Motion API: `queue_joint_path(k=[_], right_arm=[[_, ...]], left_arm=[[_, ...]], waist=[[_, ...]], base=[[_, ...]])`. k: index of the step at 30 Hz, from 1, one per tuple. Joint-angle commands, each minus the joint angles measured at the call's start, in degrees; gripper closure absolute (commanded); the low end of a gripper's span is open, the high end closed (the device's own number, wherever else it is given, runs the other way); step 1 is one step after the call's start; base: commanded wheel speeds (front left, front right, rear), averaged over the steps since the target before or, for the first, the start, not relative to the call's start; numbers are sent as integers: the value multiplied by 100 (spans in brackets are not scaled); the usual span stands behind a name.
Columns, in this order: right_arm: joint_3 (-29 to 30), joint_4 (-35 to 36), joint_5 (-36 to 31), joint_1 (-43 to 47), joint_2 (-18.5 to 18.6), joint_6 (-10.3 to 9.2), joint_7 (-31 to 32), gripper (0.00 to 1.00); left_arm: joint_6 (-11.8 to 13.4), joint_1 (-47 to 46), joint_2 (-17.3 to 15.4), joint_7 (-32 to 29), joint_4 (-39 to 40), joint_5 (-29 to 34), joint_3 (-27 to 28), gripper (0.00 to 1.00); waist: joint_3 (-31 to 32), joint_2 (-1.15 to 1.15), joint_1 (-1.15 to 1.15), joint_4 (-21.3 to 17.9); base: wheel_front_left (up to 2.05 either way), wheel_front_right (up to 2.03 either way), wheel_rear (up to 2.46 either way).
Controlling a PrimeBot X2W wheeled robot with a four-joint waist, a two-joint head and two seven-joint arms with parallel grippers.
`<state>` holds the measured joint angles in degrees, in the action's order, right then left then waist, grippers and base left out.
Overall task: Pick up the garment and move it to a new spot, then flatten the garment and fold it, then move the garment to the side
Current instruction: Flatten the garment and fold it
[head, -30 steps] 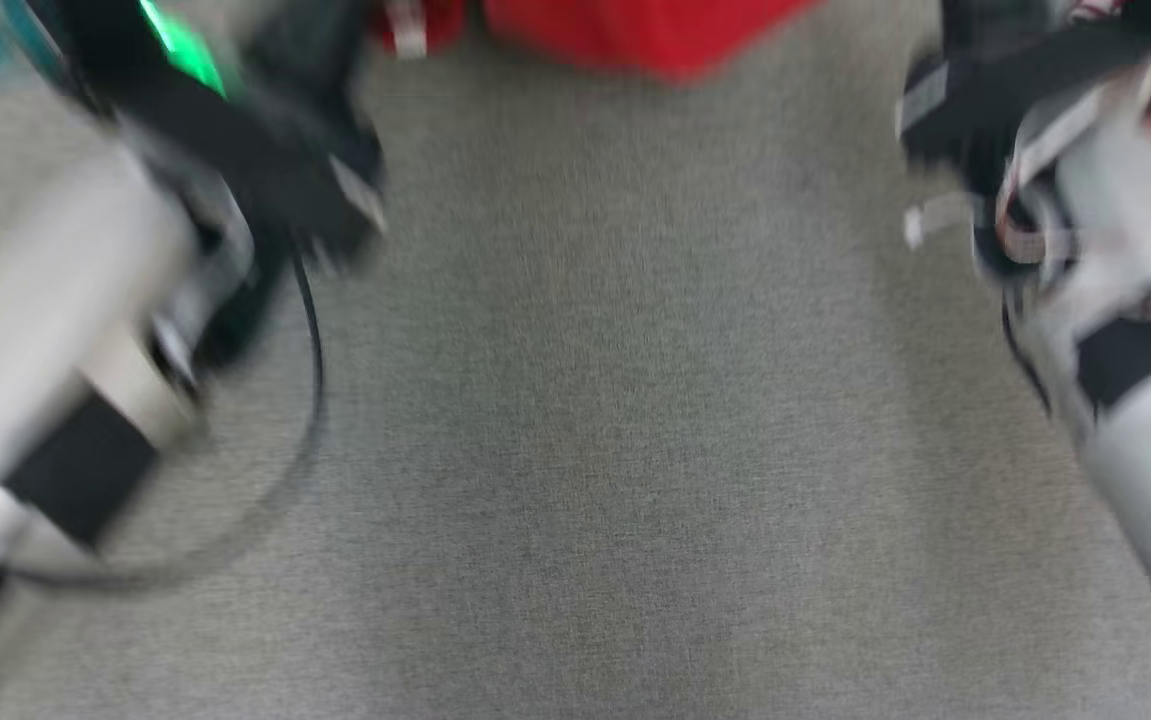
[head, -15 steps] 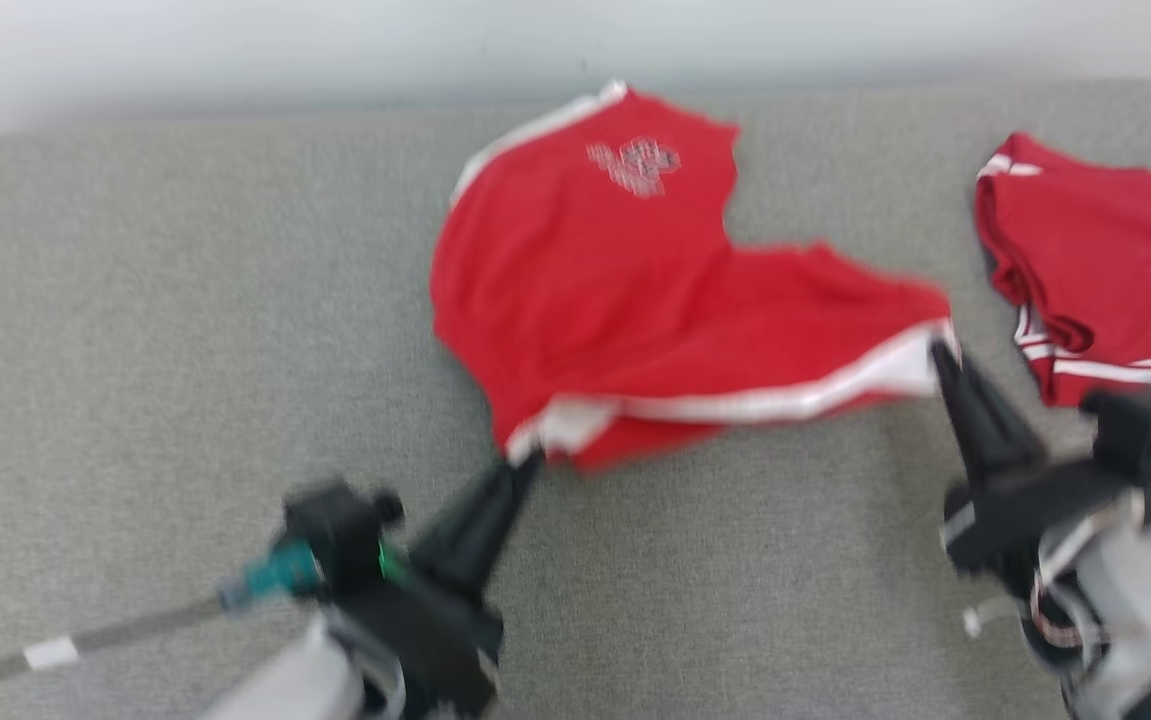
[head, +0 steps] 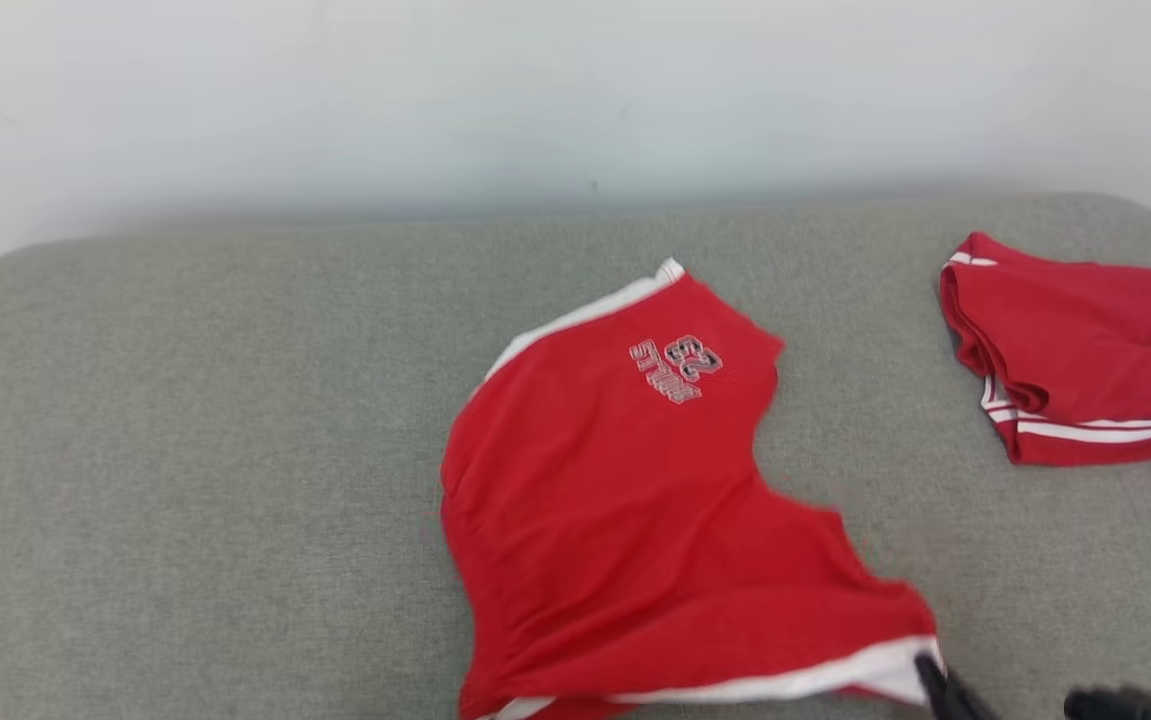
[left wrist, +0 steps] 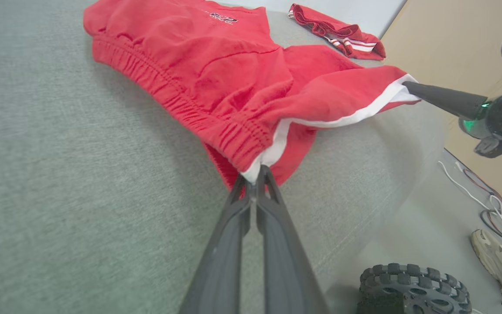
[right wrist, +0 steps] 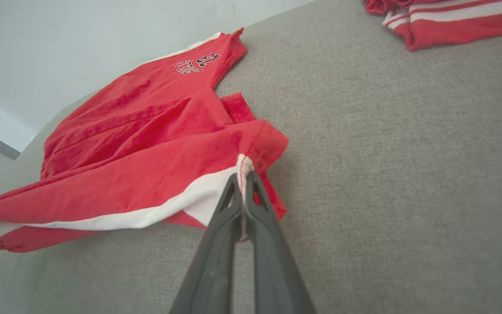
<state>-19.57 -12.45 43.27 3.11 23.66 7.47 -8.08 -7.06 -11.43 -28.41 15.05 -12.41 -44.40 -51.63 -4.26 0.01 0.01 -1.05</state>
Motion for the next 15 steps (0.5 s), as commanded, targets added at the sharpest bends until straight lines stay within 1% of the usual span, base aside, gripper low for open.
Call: queue_joint_path(k=[1,4,7,9,11,15], right_arm=[[100,120,-40,240,-104,1,60,100],[359,495,-168,846,-361,1,270,100],[671,812,-399,1272,-527,1,464,100],[881,974,-531,1370,-626,1,561,100],[1153,1079,-600,1369,-701,1,608,100],[1626,1186,-681,1173,-759,1,687,100]], left_arm=[[-7,128,-106,15,5,82,20,100],[-22,308,-330,16,5,153,-32,100],[-33,397,-441,16,60,161,-83,100],[-38,418,-438,16,91,204,-100,100],[-43,366,-361,16,147,231,-124,100],[-41,227,-251,16,241,334,-111,100]], waist=[[168,-1,-1,76],[249,-1,-1,118],[269,-1,-1,129],[259,-1,-1,126],[239,-1,-1,144],[183,-1,-1,213]], base=[[0,0,0],[0,0,0],[0,0,0],[0,0,0],[0,0,0],[0,0,0]])
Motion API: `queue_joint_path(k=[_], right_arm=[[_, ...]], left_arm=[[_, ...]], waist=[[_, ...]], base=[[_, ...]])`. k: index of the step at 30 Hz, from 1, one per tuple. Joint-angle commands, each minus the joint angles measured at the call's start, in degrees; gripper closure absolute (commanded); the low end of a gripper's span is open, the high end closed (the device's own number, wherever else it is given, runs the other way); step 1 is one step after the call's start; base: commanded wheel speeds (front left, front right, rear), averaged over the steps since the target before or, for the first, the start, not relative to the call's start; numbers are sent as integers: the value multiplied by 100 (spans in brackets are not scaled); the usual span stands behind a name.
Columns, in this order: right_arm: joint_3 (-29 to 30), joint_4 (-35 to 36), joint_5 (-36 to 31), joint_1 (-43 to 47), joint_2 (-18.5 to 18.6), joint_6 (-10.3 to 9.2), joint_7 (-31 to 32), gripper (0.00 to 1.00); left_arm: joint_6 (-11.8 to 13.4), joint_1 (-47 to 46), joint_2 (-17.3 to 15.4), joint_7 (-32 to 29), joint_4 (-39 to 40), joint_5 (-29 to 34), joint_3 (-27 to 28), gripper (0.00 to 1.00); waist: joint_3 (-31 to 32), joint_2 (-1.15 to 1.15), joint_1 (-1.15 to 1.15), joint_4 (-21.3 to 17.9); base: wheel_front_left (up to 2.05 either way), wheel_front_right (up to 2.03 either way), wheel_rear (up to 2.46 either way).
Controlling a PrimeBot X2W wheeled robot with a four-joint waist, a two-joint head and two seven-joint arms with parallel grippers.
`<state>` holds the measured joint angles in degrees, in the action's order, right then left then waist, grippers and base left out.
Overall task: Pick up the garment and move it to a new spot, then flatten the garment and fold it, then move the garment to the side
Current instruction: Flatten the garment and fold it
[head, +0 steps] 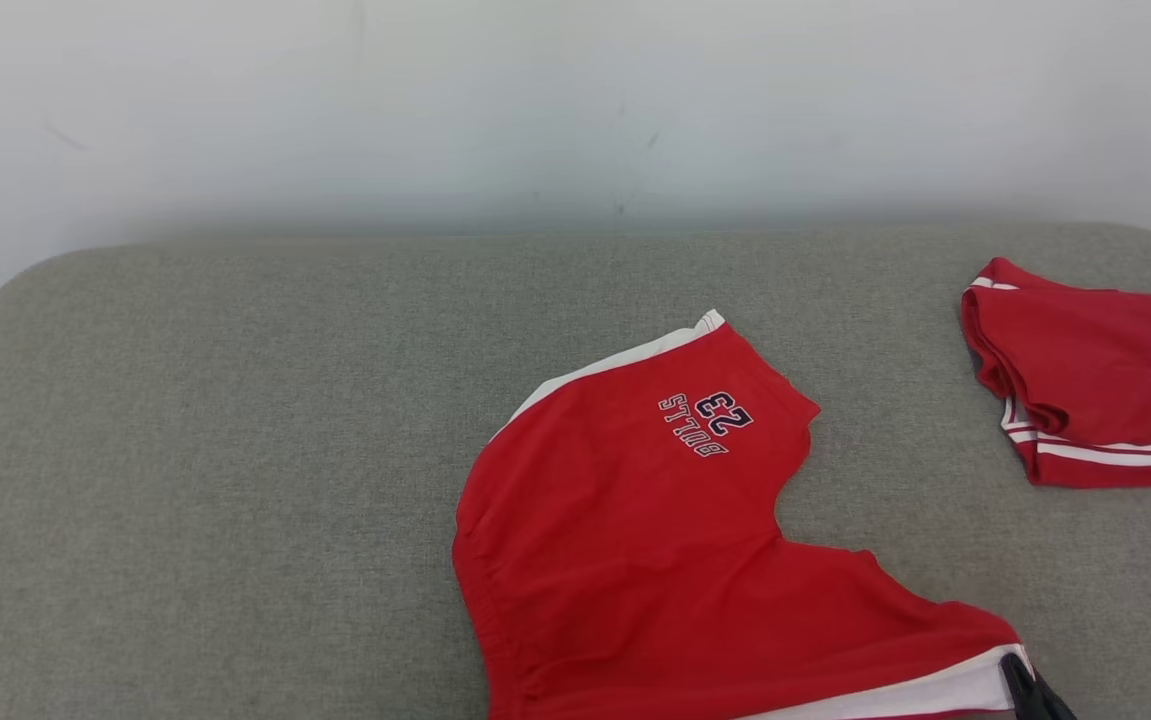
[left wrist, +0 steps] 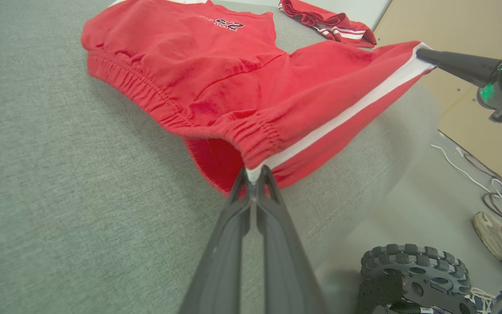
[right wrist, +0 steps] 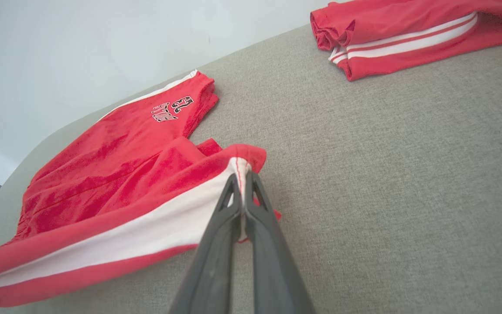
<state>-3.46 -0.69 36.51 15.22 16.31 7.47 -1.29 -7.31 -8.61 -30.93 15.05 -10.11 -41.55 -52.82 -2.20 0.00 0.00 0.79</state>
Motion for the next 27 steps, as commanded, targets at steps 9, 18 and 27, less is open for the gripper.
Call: queue_joint_path(k=[9,18,27], right_arm=[[233,-68,-150,-658,77,1,51,100],[-44,-625,-312,-2092,482,1,140,100],[-654,-2281,-671,-4500,691,1,273,100]], left_arm=[[-15,-381,288,16,307,263,76,100],[-11,-959,571,16,338,223,130,100],[-11,-2232,1114,16,-384,-231,142,100]], waist=[[-137,0,0,360],[-399,0,0,718],[-1042,0,0,1228]], base=[[0,0,0],[0,0,0],[0,0,0]])
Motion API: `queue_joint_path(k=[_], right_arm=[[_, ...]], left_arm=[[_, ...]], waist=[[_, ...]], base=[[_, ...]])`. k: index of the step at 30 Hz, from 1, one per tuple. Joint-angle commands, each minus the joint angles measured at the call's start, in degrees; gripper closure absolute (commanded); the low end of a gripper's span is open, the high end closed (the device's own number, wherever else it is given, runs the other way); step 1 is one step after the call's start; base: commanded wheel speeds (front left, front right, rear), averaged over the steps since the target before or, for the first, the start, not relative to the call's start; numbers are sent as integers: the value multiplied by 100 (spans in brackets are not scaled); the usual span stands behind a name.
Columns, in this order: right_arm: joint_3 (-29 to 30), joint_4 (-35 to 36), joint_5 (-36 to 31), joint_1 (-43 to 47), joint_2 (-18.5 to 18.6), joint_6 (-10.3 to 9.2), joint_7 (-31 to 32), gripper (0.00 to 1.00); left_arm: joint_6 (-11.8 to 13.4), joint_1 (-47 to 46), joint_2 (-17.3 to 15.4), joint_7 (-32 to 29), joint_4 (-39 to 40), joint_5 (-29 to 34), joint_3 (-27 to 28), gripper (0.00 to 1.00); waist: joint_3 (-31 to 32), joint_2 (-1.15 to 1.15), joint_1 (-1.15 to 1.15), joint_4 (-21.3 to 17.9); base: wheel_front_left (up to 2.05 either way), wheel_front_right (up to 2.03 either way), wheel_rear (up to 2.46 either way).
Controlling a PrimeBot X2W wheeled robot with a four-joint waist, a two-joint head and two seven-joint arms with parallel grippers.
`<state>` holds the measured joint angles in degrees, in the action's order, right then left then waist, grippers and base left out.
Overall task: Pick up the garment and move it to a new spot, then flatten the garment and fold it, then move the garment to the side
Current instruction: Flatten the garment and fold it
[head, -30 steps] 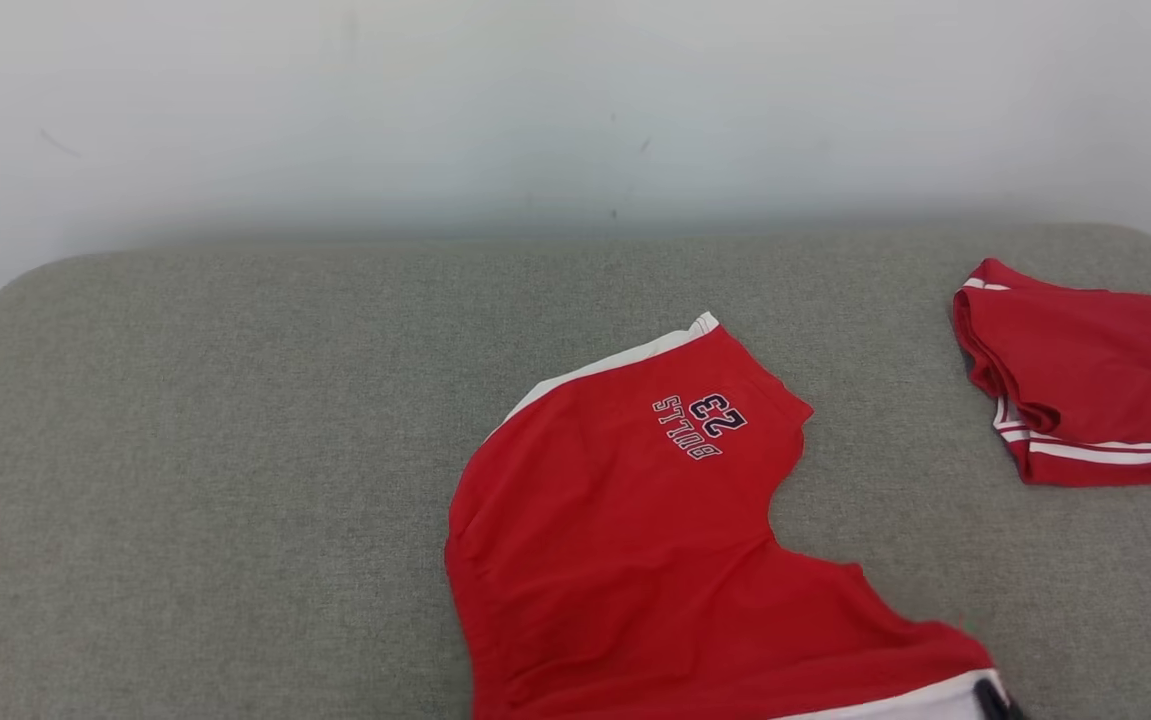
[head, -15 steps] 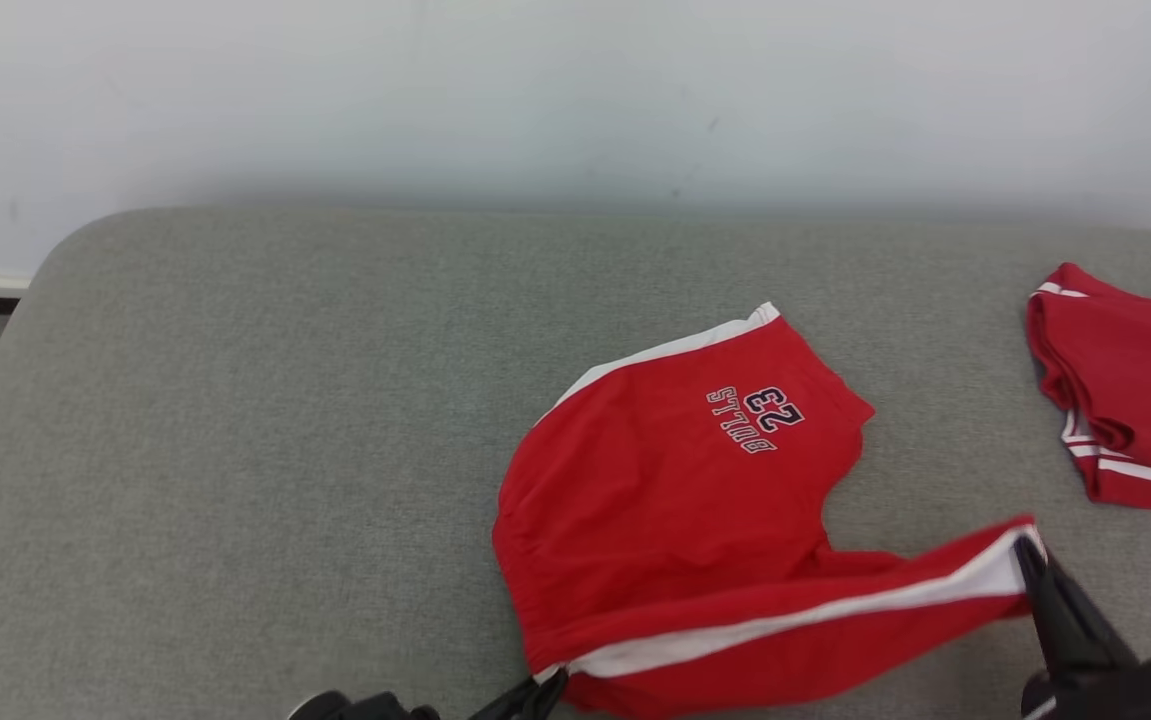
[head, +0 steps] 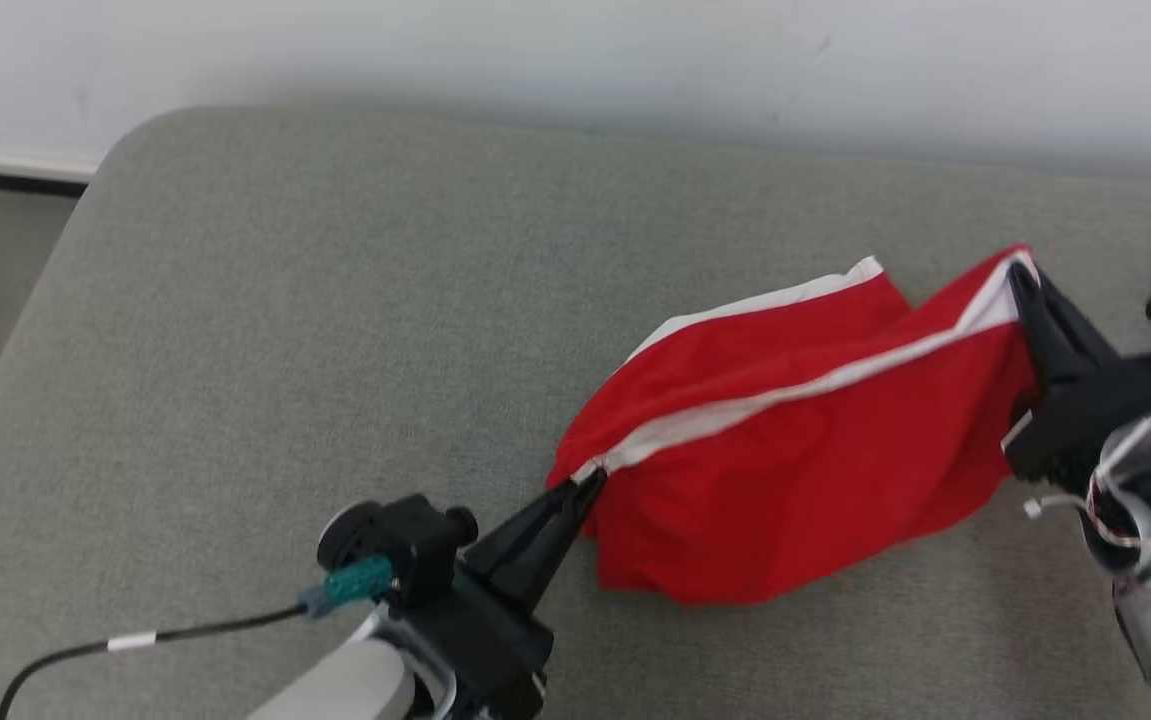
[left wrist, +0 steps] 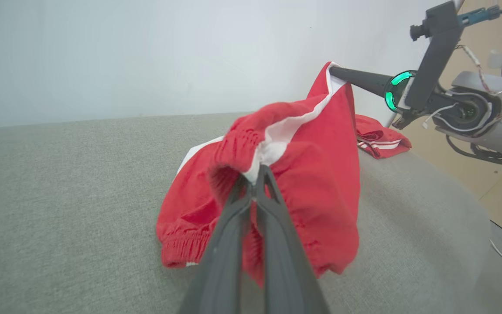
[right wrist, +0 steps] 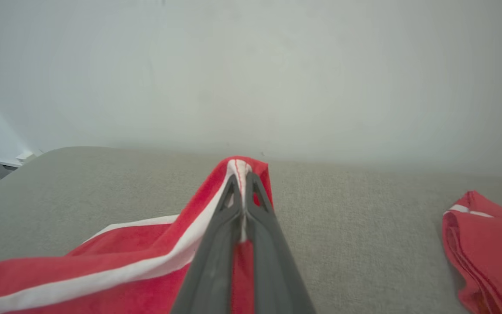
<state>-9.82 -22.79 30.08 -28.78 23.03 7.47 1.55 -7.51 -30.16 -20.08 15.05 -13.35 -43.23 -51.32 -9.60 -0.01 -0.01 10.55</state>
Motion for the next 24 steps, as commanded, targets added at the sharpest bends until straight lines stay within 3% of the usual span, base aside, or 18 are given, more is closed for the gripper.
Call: queue_joint_path(k=[1,10,17,18,19,20,21,24], right_arm=[[-87,-271,-64,-335,15,1,-40,100],[-584,-2199,-356,-1874,-205,1,-210,100],[-900,-3058,-320,-2408,-357,1,-567,100],[-963,-3134,-292,-2446,-372,1,-604,95],[-1021,-3206,-269,-2481,-377,1,-644,69],[-1079,-3265,-256,-2516,-379,1,-694,0],[-1141,-3312,-222,-2534,-395,1,-750,0],[-1333,-3401,-88,-2494,-402,1,-884,0]], left_arm=[[9,-217,66,16,-161,-69,-29,100],[8,-987,432,16,-1024,-405,-148,100],[8,-1219,596,16,-1322,-471,-194,100],[8,-1229,599,16,-1355,-462,-174,100],[9,-1218,605,16,-1407,-452,-116,100],[9,-1207,613,16,-1435,-412,-87,67],[8,-1181,623,16,-1443,-353,-69,1],[9,-980,604,16,-1460,-188,193,0]], waist=[[-371,1,1,281],[-862,1,1,477],[-1017,1,1,498],[-1021,1,1,481],[-1017,1,1,467],[-1005,1,1,452],[-979,1,1,435],[-862,1,1,390]], base=[[0,0,0],[0,0,0],[0,0,0],[0,0,0],[0,0,0],[0,0,0],[0,0,0],[0,0,0]])
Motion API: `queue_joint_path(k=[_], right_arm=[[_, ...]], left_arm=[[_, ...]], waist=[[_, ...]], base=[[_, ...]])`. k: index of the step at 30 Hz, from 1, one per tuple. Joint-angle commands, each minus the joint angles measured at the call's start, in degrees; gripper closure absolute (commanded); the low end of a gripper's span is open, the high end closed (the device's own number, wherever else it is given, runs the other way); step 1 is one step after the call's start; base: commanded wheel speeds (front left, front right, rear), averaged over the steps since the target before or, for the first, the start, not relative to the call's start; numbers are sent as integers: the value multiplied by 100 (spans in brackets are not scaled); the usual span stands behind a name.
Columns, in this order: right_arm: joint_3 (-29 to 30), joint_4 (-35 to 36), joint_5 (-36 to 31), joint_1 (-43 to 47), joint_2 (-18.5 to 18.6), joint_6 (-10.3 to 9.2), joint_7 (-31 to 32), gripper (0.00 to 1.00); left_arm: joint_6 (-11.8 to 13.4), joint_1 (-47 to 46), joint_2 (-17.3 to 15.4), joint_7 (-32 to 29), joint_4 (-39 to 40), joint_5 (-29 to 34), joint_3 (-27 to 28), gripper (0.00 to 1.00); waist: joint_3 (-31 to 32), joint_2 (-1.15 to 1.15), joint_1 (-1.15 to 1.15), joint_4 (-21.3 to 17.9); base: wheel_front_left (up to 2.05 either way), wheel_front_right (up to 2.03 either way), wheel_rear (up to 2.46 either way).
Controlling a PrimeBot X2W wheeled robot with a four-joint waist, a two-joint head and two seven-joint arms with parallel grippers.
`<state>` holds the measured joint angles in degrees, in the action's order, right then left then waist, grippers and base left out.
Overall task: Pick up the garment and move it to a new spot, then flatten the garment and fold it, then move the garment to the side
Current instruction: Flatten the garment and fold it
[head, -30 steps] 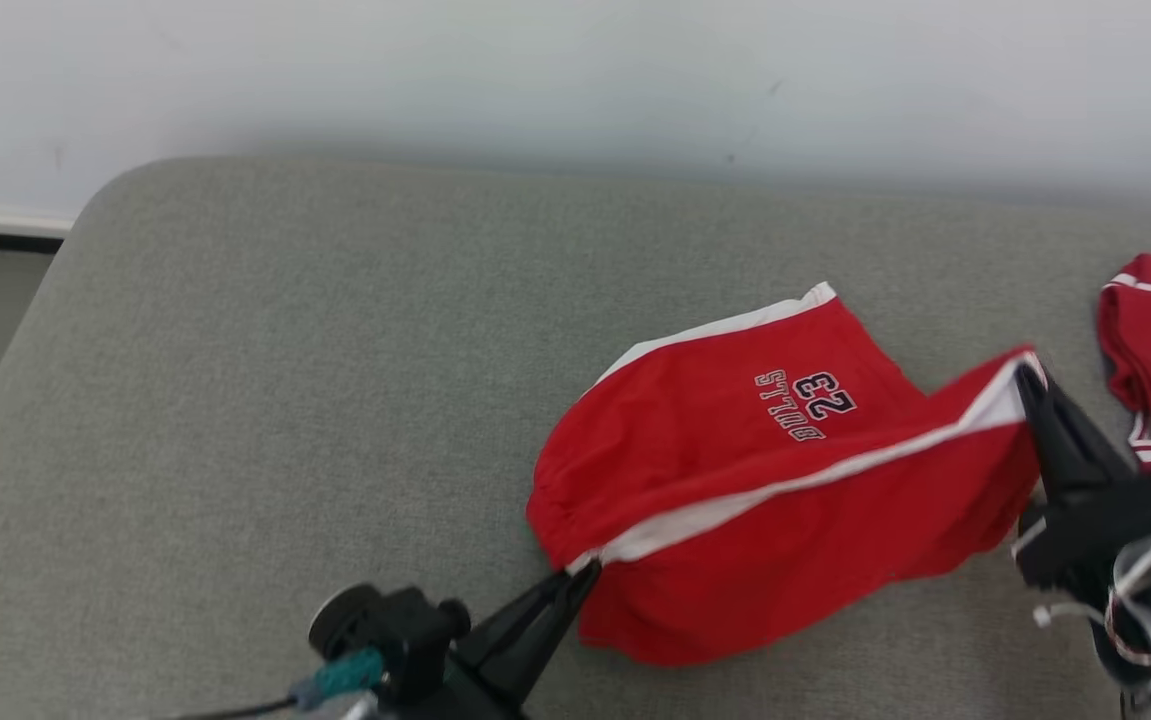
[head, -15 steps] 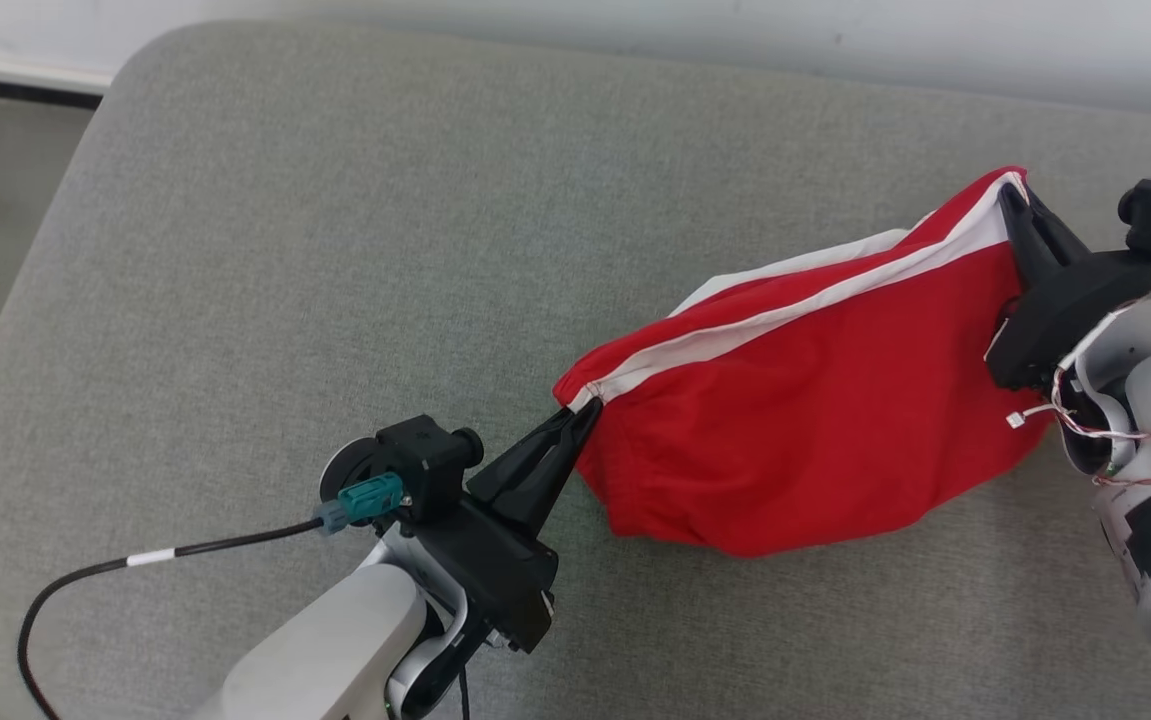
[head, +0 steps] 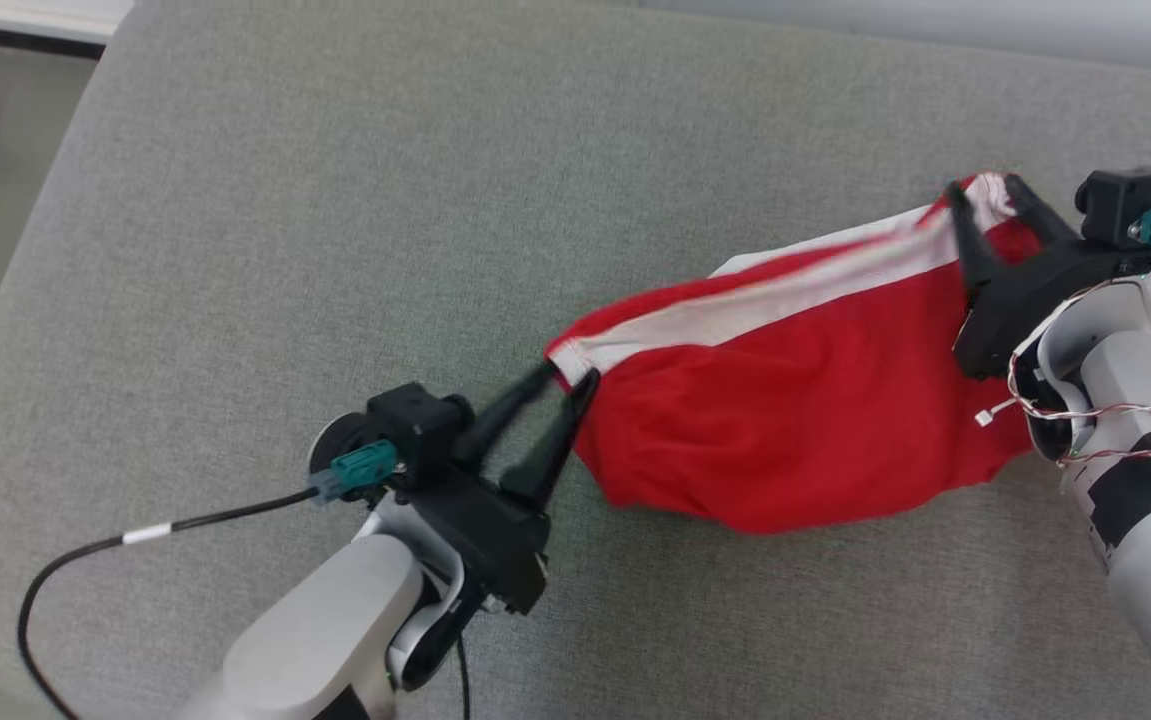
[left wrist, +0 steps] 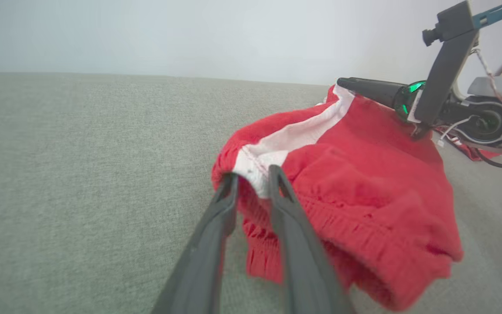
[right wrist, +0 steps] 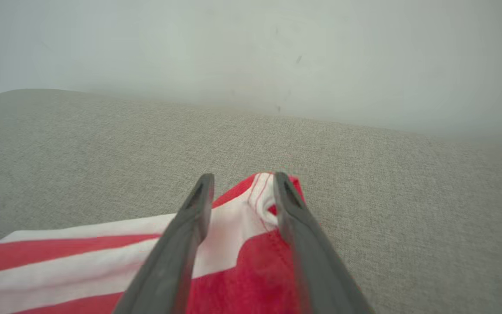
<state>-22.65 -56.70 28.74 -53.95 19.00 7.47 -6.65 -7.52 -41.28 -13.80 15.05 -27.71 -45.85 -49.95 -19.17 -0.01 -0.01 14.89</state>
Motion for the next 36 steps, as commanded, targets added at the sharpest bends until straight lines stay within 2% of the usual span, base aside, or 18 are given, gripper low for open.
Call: queue_joint_path(k=[1,6,7,12,16,23,29,36], right_arm=[[-118,-23,109,74,30,1,-109,0],[-451,-19,431,380,206,1,-289,0],[-451,-19,431,380,206,1,-289,0],[-654,-58,769,722,445,1,-350,0],[-722,-143,991,899,539,1,-354,0],[-839,-348,1223,961,556,1,-336,0],[-906,-706,1316,830,557,1,-112,0],[-1040,-1037,1409,702,537,1,329,0]], left_arm=[[10,235,-23,16,-22,153,158,0],[10,830,27,16,109,473,896,0],[10,830,27,16,109,473,896,0],[153,1525,93,16,561,1083,1927,0],[298,2150,215,16,1228,1684,2916,0],[264,3064,554,16,2074,2693,4264,0],[127,3500,824,16,2202,3159,4767,0],[27,3549,985,16,2124,3340,4930,0]], waist=[[150,1,1,-55],[471,1,1,-106],[471,1,1,-106],[709,1,1,-104],[795,1,1,-98],[819,1,1,-54],[788,1,1,74],[767,1,1,260]], base=[[0,0,0],[0,0,0],[0,0,0],[0,0,0],[0,0,0],[0,0,0],[0,0,0],[0,0,0]])
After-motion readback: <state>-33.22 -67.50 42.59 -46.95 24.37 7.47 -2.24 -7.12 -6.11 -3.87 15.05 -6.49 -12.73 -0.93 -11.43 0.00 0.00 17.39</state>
